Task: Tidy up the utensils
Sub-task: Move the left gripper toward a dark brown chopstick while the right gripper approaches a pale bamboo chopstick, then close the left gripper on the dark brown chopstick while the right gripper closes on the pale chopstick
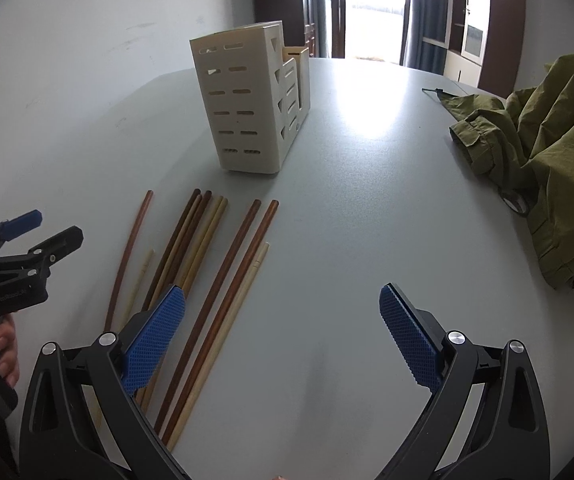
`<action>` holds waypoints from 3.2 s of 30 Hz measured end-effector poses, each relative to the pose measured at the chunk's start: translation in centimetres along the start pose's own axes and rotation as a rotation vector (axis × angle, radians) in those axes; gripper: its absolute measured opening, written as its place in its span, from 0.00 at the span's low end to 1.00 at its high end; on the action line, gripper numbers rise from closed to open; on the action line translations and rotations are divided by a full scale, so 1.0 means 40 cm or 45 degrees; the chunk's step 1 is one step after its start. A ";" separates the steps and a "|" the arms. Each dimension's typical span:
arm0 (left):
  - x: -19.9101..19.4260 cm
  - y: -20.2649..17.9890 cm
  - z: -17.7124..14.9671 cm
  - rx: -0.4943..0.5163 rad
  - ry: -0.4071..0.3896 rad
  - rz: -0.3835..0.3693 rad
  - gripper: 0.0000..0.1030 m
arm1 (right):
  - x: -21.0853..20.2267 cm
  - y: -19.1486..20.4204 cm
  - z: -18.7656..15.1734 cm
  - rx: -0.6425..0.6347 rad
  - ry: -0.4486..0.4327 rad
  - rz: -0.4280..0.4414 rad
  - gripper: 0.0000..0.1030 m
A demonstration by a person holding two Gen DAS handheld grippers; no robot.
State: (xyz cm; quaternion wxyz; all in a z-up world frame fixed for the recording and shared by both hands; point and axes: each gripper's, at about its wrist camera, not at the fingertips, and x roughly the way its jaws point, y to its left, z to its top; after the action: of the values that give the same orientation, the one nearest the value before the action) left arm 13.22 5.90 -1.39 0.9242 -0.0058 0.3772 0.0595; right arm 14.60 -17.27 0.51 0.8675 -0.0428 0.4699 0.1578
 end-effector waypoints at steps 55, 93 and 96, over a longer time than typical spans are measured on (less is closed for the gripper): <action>0.279 0.070 0.099 -0.097 0.450 0.006 0.71 | 0.250 -0.014 0.105 0.053 0.371 -0.155 0.78; 0.193 0.025 0.187 -0.065 0.369 -0.243 0.06 | 0.165 0.054 0.158 -0.022 0.259 0.143 0.05; 0.177 0.022 0.195 -0.050 0.293 -0.226 0.06 | 0.146 0.081 0.167 -0.067 0.200 0.157 0.05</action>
State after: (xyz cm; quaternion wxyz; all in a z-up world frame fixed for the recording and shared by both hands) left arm 23.57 7.94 -0.70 0.8762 -0.0641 0.4773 -0.0162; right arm 21.92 -11.35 -0.39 0.8153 -0.0487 0.5338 0.2192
